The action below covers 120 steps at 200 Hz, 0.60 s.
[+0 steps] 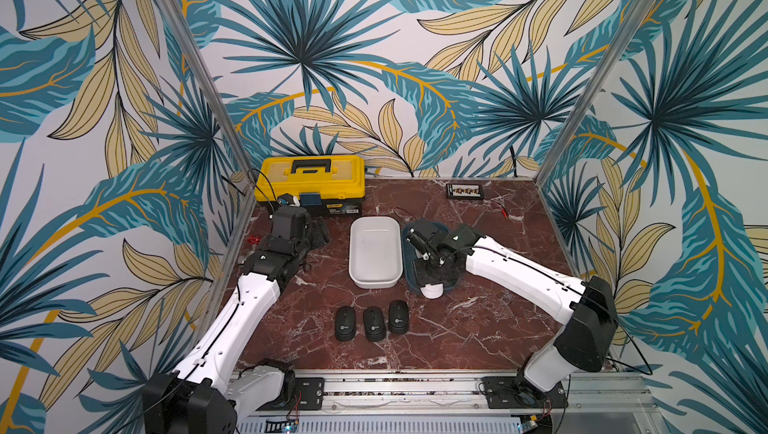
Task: Place the mice by color into the storage box
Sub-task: Place the mouse in the storage box.
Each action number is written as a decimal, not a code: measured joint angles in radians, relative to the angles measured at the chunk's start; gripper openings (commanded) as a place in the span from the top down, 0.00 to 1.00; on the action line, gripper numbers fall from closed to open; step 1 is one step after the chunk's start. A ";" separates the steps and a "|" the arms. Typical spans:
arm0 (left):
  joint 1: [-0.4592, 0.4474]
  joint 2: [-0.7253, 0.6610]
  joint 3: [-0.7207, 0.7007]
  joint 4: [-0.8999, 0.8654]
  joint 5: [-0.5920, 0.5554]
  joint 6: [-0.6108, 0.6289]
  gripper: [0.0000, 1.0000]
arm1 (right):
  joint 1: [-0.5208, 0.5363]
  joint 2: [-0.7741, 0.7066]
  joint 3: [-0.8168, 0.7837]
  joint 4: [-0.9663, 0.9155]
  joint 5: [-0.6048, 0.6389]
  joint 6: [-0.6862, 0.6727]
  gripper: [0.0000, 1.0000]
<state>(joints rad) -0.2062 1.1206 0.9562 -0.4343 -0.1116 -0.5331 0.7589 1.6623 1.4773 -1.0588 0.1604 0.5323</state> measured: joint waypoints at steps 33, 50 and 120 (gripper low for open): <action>0.000 0.001 0.000 0.000 0.000 -0.007 0.24 | -0.095 0.105 0.089 0.010 0.008 -0.090 0.44; 0.000 0.002 0.000 0.000 -0.001 -0.008 0.24 | -0.126 0.162 0.115 0.029 0.008 -0.122 0.44; 0.000 0.013 0.000 -0.001 -0.002 -0.008 0.24 | -0.162 0.325 0.122 0.107 -0.010 -0.164 0.44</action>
<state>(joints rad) -0.2062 1.1336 0.9562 -0.4351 -0.1139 -0.5407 0.5968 1.9877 1.5997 -0.9520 0.1501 0.3683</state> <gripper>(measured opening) 0.756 0.620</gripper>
